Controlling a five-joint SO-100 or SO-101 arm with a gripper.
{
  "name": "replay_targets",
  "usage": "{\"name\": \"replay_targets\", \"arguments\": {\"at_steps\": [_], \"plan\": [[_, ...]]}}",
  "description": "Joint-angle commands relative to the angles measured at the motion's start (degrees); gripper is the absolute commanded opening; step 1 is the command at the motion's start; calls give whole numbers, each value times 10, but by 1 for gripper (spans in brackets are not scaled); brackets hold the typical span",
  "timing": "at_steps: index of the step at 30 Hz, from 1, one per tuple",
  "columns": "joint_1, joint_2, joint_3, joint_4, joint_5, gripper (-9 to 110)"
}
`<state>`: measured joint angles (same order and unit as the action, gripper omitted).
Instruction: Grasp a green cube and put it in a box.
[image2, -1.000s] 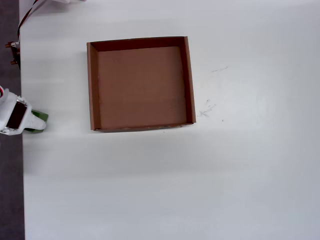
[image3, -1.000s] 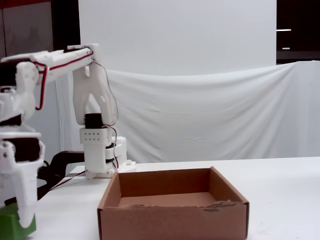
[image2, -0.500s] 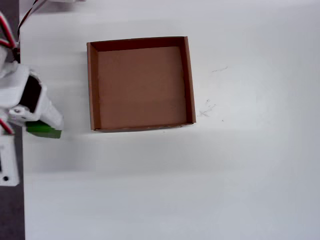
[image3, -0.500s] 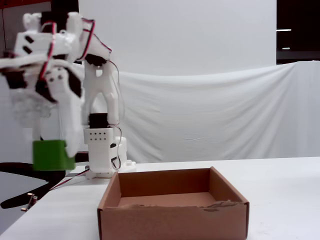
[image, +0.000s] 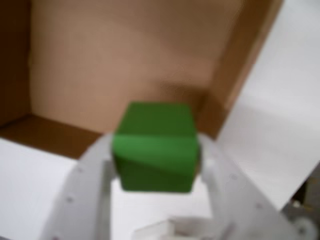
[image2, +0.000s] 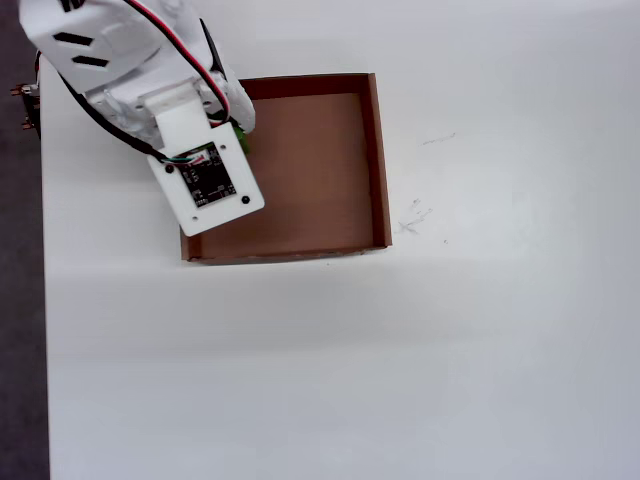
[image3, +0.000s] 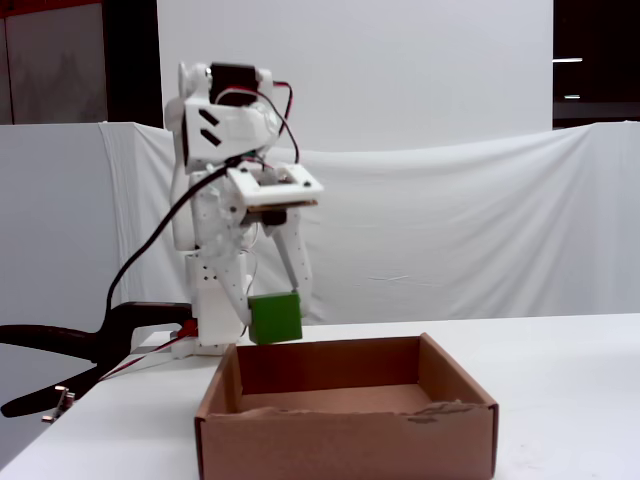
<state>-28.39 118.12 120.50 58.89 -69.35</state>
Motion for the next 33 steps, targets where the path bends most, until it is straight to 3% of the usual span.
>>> {"name": "replay_targets", "arguments": {"at_steps": [1,11,33], "plan": [[0,17,36,-16,2,14],[15,-33,23,-6,1,14],[-15,-156,-36,-132,-2,14]]}}
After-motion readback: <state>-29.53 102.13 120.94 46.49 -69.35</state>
